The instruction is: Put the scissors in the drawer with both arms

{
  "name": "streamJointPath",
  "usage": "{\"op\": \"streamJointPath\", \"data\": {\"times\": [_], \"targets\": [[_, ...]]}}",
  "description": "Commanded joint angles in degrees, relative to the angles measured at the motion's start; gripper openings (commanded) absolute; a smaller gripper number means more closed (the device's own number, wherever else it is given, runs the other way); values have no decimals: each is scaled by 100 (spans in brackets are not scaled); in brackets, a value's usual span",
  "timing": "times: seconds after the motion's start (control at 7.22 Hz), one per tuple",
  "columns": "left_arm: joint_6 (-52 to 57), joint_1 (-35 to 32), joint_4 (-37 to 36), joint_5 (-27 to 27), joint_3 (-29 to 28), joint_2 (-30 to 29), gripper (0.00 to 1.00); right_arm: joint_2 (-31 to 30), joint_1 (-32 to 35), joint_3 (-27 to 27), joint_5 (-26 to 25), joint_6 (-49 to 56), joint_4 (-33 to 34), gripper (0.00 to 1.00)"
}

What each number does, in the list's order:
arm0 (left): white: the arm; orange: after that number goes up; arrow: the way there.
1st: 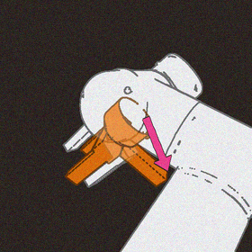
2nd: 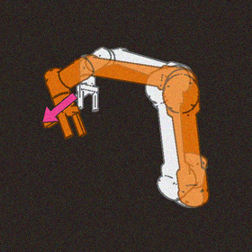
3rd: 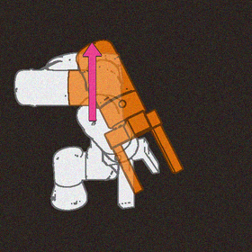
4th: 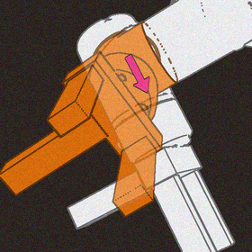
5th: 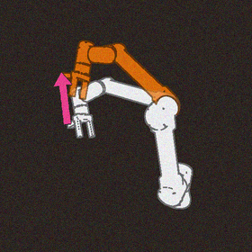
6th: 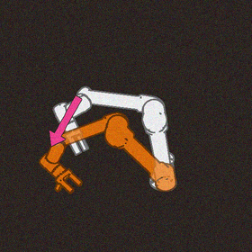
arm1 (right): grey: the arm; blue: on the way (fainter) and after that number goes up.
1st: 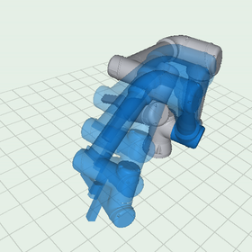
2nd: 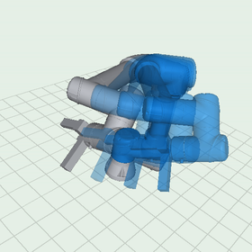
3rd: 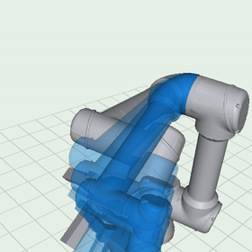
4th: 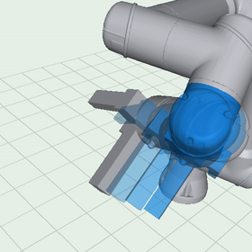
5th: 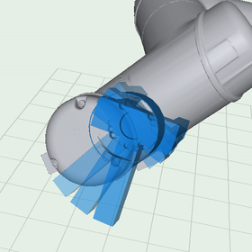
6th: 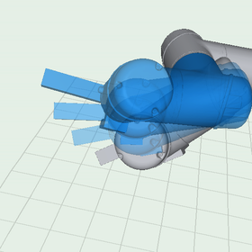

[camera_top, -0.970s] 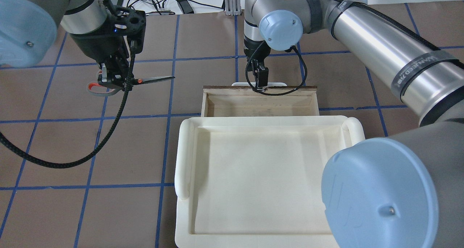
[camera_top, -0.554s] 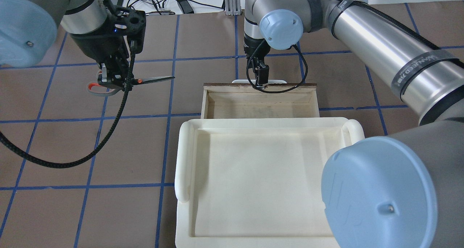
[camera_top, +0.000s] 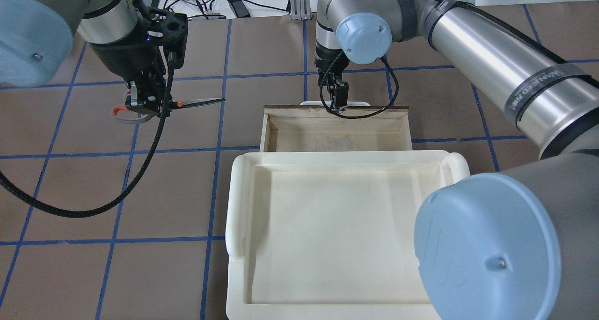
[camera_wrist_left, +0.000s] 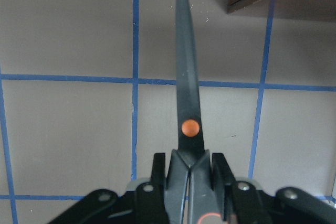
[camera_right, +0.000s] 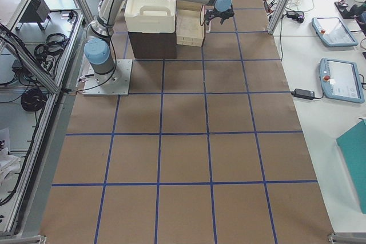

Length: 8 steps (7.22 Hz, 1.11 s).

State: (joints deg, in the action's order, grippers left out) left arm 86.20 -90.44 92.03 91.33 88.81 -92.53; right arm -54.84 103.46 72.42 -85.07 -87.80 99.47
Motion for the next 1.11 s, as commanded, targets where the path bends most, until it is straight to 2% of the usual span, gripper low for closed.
{"op": "streamJointPath", "data": {"times": [0.0,0.55,0.97], "targets": [[-7,-17,-1,-53,-12,-28,0,60,-27,-130,-1,17,20,100],[2,-18,-1,-36,-13,-19,0,105,-36,-210,-9,26,20,100],[-7,-18,-1,-114,-4,-46,0,-298,-45,-202,-158,78,-68,100]]}}
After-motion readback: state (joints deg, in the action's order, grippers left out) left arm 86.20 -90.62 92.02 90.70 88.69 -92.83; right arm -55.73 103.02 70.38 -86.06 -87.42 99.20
